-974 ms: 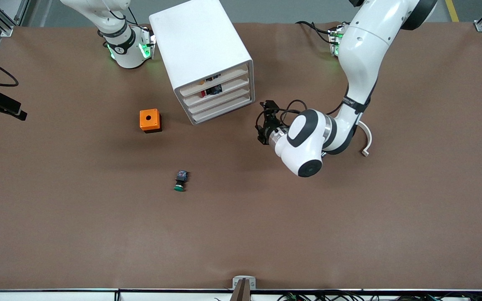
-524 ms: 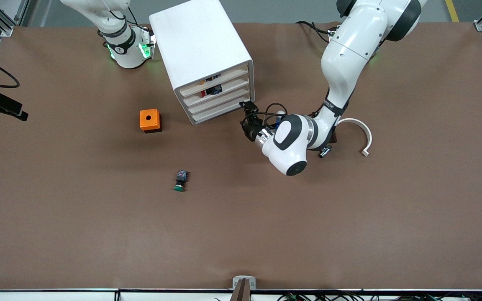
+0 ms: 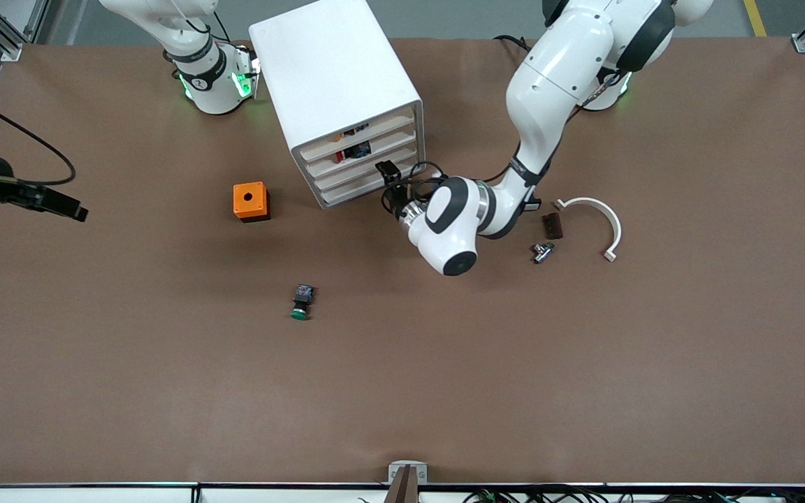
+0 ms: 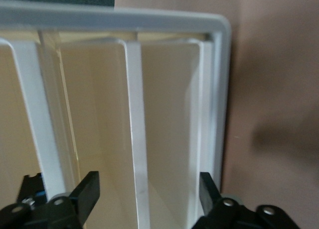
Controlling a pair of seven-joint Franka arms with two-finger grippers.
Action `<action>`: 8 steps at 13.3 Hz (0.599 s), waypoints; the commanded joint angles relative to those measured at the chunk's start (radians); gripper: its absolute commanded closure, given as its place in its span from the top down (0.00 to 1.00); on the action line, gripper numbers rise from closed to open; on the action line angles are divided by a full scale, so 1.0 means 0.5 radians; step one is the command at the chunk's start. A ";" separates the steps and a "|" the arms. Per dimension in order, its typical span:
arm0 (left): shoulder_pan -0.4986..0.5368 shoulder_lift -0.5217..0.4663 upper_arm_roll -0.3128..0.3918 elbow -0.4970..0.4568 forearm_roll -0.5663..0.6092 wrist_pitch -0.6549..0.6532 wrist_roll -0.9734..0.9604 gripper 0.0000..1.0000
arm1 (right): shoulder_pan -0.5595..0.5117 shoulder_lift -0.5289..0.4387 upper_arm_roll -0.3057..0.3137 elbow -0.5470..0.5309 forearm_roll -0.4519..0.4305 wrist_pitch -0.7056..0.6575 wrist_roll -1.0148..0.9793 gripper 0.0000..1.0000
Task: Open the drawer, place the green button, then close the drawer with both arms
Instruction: 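Pull the drawer open with the left gripper while the right gripper reaches the button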
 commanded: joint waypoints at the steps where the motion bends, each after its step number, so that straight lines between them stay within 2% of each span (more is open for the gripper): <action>1: -0.024 0.118 0.013 0.077 -0.093 0.002 -0.037 0.81 | 0.079 0.054 -0.003 0.012 0.035 0.005 0.212 1.00; 3: -0.036 0.125 0.013 0.077 -0.105 0.002 -0.043 0.77 | 0.113 0.094 -0.003 0.012 0.166 0.005 0.383 1.00; 7: -0.033 0.131 0.013 0.071 -0.118 -0.001 -0.040 0.63 | 0.196 0.223 -0.003 0.015 0.280 0.103 0.657 1.00; 8: -0.036 0.131 0.013 0.071 -0.118 -0.001 -0.025 0.55 | 0.226 0.259 -0.003 0.012 0.292 0.152 0.688 1.00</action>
